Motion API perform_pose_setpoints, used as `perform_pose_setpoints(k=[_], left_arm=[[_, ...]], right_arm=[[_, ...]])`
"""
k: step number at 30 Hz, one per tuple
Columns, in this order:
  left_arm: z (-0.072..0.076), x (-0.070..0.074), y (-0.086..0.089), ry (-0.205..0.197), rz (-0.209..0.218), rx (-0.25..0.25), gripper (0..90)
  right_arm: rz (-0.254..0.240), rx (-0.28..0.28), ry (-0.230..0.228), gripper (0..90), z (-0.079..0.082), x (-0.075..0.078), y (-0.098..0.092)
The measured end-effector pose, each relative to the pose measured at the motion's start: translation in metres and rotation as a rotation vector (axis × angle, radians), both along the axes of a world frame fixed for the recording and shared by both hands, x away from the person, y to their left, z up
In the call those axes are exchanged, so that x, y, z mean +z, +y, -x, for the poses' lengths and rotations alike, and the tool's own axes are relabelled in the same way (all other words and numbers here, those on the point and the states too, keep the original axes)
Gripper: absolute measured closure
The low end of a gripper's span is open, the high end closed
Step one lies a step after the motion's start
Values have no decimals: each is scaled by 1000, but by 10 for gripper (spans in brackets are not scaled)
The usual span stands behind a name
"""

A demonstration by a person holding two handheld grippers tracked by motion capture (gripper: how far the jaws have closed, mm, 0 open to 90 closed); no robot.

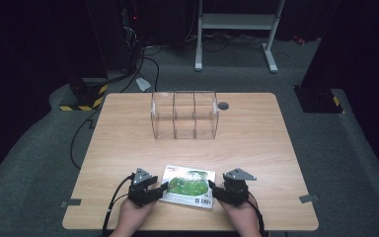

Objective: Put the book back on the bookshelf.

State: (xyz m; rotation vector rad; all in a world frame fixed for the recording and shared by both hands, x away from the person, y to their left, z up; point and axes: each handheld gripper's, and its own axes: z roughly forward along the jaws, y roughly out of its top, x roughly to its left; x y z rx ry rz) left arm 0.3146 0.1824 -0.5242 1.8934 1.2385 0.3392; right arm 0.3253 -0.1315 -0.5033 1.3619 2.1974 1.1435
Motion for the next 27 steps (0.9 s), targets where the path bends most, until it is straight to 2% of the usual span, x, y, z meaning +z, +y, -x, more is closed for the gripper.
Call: perform_pose_setpoints(k=[1,3,5,7,8,10,12,16,20,23,24,26,27], left_arm=[[2,-1,0,5,-4,-17,424],[6,0,-1,27,15,-39,390],[7,0,-2,43,39,-38,351],[7,0,-3,45,54,-29,328],[7,0,-6,47,66,-28,329],[7,-1,-8,50,75,-42,351],[6,-1,-9,45,62,-36,351],[0,-1,-12,49,85,4,361],[-7,0,-19,34,30,6,379],[-13,1,-22,26,7,0,405],[-15,1,-22,23,3,-4,405],[-16,1,-21,31,17,-3,398],[-17,0,-21,37,38,2,389]], right_arm=[[4,16,8,330,6,-2,2],[8,45,36,307,17,-6,7],[-1,72,80,282,25,-10,14],[16,93,101,262,30,-13,20],[9,94,105,262,30,-14,22],[-5,82,115,248,27,-15,23],[-1,84,102,251,24,-16,23],[-2,59,94,267,14,-16,25],[7,33,70,284,-2,-16,25],[10,28,79,286,-12,-15,23],[-4,20,97,279,-21,-16,21],[-7,28,98,278,-26,-16,20],[-2,33,99,281,-26,-15,19]])
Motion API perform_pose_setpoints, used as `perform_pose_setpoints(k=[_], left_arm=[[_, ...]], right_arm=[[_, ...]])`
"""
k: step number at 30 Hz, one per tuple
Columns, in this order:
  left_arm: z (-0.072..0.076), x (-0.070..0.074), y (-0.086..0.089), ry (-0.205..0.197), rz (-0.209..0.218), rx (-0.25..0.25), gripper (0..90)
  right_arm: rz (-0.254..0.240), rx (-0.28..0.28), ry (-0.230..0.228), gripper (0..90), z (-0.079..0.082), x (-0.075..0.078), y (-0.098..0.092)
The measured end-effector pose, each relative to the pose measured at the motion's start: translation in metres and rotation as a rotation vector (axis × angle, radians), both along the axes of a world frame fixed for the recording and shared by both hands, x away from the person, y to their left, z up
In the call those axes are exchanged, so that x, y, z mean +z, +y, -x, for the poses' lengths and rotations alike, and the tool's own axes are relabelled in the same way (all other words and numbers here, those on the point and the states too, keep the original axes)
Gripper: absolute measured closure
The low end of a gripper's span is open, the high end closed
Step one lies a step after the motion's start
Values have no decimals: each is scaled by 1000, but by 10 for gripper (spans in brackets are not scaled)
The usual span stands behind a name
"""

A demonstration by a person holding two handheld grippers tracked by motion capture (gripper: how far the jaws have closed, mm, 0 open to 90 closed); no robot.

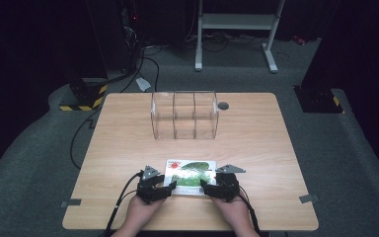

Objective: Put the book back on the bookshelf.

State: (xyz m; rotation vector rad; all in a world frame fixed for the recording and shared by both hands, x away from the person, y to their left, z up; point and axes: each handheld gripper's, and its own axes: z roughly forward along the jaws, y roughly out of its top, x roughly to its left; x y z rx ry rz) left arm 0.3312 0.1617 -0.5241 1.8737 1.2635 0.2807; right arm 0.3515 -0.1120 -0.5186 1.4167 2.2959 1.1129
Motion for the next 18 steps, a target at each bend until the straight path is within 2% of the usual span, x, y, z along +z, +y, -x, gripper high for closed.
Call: perform_pose_setpoints(k=[2,4,5,6,8,9,11,14,18], left_arm=[[1,-2,4,9,50,16,399],[1,-2,4,13,57,17,405],[1,-2,4,12,58,16,406],[2,-2,5,7,52,12,406],[2,-1,4,6,54,17,417],[2,-1,4,6,56,21,430],[3,-1,5,-5,56,28,459],[5,1,8,-16,59,36,460],[7,5,14,-44,75,56,479]], right_arm=[[22,37,5,323,6,4,-3],[27,46,3,323,10,4,-5],[14,47,0,319,18,3,-10],[14,47,0,319,18,3,-10],[-43,45,24,328,22,-1,-14],[-44,61,12,317,22,-1,-13],[-29,45,5,284,22,-2,-8],[-27,42,-6,279,19,-2,-5],[-37,33,3,255,12,-2,2]])
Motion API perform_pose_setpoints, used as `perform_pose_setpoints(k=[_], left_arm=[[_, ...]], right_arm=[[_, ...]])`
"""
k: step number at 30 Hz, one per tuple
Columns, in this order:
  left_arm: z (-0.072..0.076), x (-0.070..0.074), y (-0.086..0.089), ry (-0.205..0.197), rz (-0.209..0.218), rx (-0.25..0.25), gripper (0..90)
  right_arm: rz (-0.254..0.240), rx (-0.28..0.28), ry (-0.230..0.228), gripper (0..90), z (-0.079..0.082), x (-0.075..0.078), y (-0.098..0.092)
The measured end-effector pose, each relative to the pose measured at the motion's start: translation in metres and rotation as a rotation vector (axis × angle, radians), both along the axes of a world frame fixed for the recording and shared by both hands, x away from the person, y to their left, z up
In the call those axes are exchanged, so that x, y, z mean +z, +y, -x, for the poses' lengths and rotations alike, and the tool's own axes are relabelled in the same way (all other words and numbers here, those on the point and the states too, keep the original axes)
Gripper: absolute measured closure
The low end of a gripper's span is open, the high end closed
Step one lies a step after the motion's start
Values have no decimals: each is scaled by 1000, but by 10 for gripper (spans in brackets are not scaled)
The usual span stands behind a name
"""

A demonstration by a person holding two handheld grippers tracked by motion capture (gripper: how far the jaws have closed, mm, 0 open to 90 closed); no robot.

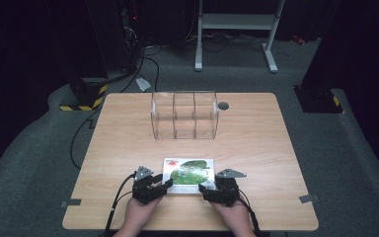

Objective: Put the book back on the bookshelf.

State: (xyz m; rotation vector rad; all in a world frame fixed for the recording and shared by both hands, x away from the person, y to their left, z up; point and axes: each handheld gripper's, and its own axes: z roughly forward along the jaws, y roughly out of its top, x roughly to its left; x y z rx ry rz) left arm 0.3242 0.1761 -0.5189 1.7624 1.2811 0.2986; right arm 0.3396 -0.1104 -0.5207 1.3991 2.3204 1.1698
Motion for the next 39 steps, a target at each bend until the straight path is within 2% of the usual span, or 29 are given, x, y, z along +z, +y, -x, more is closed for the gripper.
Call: perform_pose_setpoints(k=[2,5,7,9,13,17,19,22,24,29,31,33,36,39], left_arm=[[2,3,4,-18,26,-6,497],[4,6,5,-34,32,-15,505],[5,7,5,-45,29,-17,505],[5,8,5,-54,38,-20,505],[6,13,7,-64,57,-24,506],[9,19,6,-91,72,-29,519],[9,21,4,-105,62,-39,519],[9,21,2,-111,38,-41,514],[7,18,2,-103,19,-30,501],[-3,1,7,0,-13,18,465],[-5,-3,5,23,-21,11,465],[-5,-5,2,26,-11,-2,479],[-4,-5,-1,23,-26,1,475],[-4,-2,0,22,-8,4,480]], right_arm=[[-15,9,5,209,-3,0,3],[-23,25,19,147,-1,-1,5],[-16,40,19,140,2,0,5],[21,61,-7,140,7,0,6],[82,65,-28,137,13,-1,10],[95,61,-41,140,14,-2,11],[106,64,-54,140,15,-2,12],[122,58,-50,139,16,-2,14],[120,62,-57,140,16,-2,13],[115,60,-55,142,16,-2,12],[114,61,-56,143,16,-3,12],[114,61,-58,143,17,-3,12],[120,64,-62,142,17,-3,13],[124,65,-71,141,17,-3,13]])
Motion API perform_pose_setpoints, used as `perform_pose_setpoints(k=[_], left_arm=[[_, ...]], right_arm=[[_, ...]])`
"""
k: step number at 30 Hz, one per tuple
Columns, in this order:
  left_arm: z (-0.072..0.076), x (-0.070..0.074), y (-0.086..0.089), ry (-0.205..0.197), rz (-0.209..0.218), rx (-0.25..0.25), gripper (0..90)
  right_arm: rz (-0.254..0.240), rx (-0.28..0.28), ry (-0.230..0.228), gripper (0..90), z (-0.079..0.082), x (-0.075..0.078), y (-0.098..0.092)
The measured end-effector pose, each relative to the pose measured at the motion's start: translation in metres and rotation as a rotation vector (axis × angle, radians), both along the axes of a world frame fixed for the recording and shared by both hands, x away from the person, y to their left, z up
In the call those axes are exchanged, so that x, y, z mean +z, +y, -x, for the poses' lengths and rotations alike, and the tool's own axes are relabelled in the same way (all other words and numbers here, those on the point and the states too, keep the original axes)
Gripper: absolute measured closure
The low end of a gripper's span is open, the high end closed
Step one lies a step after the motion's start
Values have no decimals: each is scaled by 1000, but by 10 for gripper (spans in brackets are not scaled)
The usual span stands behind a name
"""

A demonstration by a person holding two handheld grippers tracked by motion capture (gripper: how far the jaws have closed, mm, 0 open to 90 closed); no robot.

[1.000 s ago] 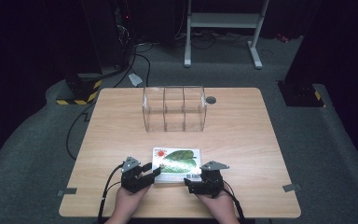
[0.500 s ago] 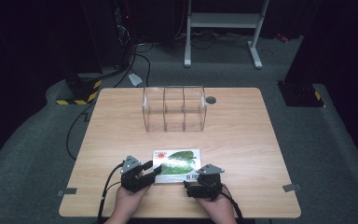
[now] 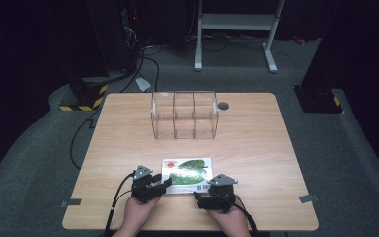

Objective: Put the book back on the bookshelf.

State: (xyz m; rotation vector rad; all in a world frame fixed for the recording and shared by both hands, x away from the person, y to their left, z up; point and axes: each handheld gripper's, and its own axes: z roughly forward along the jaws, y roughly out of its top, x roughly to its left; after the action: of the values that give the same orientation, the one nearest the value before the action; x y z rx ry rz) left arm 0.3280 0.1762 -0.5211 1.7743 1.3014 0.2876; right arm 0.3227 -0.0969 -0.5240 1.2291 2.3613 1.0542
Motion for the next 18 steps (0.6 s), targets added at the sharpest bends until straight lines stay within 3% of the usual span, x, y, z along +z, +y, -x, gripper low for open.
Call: perform_pose_setpoints(k=[18], left_arm=[[9,23,0,-109,28,-6,492]], right_arm=[[6,0,-5,133,0,0,1]])
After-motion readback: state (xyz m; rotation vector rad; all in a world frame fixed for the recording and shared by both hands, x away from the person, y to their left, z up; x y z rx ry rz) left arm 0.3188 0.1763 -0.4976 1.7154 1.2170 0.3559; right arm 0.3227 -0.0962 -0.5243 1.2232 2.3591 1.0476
